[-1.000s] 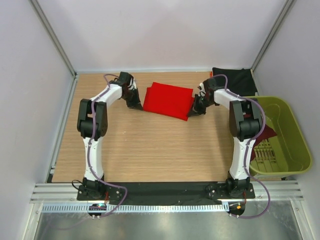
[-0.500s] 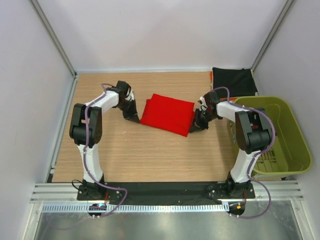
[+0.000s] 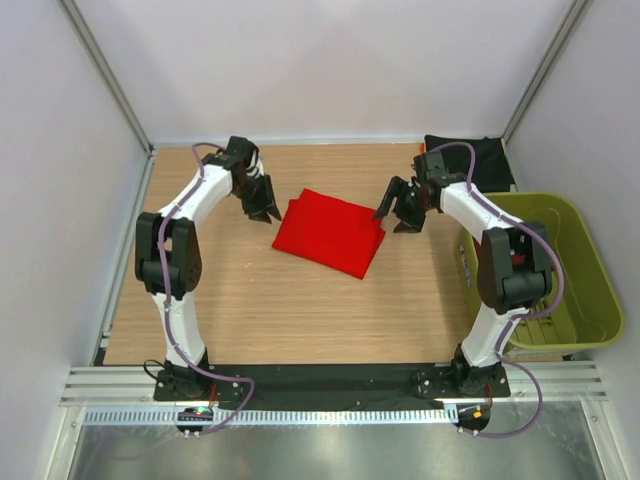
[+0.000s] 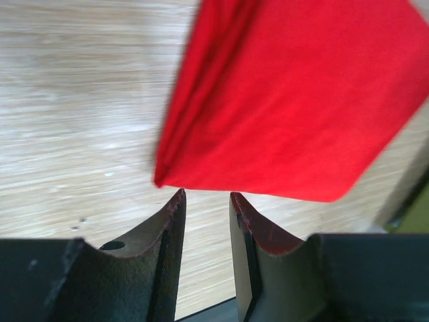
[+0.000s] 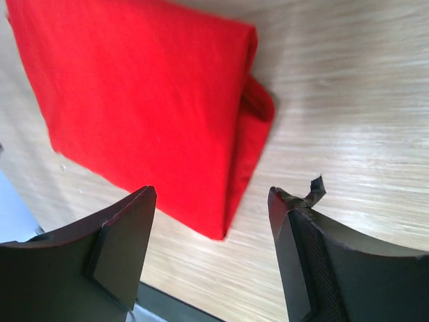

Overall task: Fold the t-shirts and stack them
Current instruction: Neatly place the folded tshirt to the corner

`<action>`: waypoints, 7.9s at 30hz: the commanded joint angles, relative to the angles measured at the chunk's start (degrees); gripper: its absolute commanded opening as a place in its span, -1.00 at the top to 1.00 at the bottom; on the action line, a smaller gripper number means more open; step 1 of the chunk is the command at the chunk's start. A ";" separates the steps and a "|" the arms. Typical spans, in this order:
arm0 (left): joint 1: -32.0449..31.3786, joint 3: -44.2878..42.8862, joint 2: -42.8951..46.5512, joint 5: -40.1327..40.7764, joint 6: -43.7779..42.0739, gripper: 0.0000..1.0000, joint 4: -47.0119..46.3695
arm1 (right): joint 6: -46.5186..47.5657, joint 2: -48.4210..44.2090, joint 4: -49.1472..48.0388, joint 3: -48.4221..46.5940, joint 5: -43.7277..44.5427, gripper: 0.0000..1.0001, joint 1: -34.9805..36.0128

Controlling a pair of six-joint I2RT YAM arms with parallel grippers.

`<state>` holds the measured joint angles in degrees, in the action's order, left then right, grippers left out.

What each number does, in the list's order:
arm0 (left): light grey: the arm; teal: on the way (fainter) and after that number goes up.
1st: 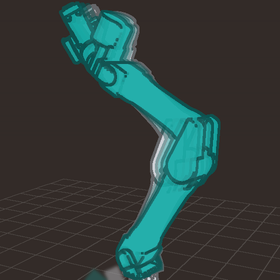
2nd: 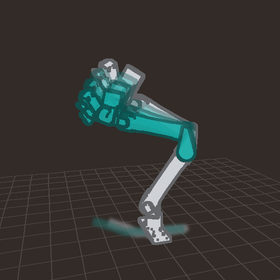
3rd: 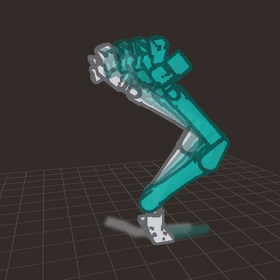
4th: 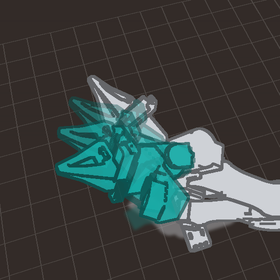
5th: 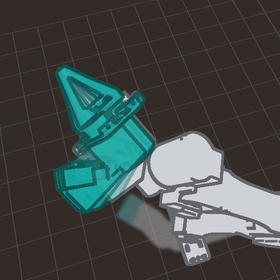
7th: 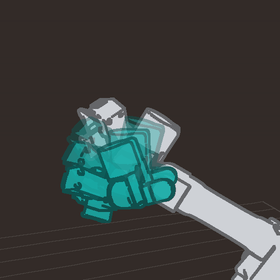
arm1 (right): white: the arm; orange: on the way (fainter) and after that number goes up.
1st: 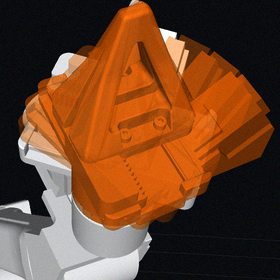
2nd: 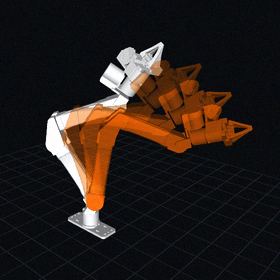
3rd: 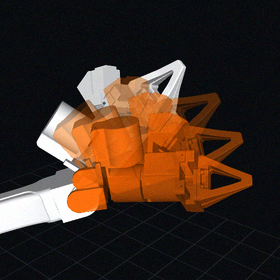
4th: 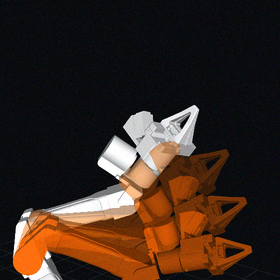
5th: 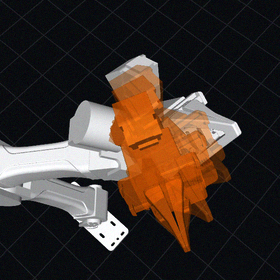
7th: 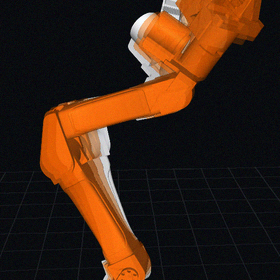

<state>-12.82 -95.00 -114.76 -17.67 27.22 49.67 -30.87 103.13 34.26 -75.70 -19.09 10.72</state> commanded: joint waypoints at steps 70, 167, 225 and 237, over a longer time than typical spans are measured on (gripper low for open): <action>-1.68 15.29 3.67 5.72 0.73 0.31 0.51 | 40.62 23.08 15.66 -54.54 33.33 0.98 -7.82; -8.89 8.51 6.74 6.33 9.43 0.32 7.55 | 14.44 24.93 -11.59 -50.27 24.20 -0.05 -26.90; -8.89 3.51 33.28 -3.24 18.14 0.12 -10.99 | -0.68 -27.44 9.42 -11.23 3.81 -0.99 -0.61; -9.24 12.46 42.33 -6.68 18.57 -1.00 -17.59 | -3.05 -37.30 12.24 -7.80 1.78 -1.00 -0.61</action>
<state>-21.65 -84.53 -74.41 -22.20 46.00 35.97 -32.56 67.07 48.40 -84.55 -14.81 10.07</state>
